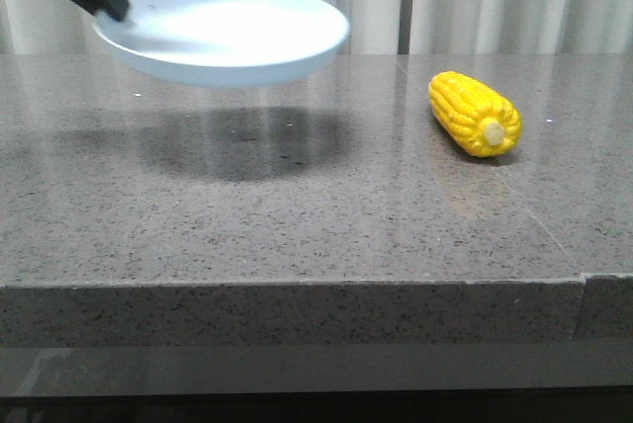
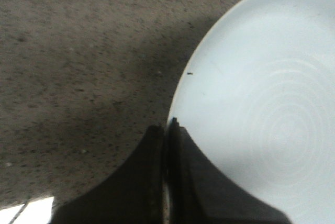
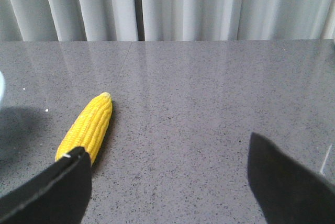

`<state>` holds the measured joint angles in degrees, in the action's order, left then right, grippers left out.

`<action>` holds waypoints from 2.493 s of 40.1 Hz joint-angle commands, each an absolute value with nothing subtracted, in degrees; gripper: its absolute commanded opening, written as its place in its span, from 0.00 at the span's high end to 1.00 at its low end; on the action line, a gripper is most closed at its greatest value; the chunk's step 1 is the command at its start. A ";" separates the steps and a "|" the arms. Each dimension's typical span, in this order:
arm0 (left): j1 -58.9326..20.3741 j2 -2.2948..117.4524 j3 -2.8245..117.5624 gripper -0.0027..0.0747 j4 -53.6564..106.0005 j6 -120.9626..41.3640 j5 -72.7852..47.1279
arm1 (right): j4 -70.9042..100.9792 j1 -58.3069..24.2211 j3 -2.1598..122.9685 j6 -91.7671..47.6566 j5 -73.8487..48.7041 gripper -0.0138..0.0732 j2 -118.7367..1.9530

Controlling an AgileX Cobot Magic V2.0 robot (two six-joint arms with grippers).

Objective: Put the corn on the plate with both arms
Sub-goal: 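Lift the plate with the left gripper and set it toward the corn, then release the plate and raise the left gripper away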

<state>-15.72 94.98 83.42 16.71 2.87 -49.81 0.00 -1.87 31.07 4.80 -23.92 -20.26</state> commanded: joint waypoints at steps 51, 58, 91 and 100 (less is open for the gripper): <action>-13.51 66.77 65.57 0.99 -2.33 6.79 -43.54 | -0.86 -1.41 33.09 4.25 -19.56 0.12 -21.07; -13.51 55.55 54.83 0.99 -3.11 6.79 -35.57 | -0.86 -1.41 33.09 4.25 -19.56 0.12 -21.07; -13.51 5.38 25.70 0.99 -4.80 6.42 -24.68 | -0.86 -1.41 33.09 4.25 -19.56 0.12 -21.07; -13.51 5.38 25.70 0.99 -4.80 6.42 -24.68 | -0.86 -1.41 33.09 4.25 -19.56 0.12 -21.07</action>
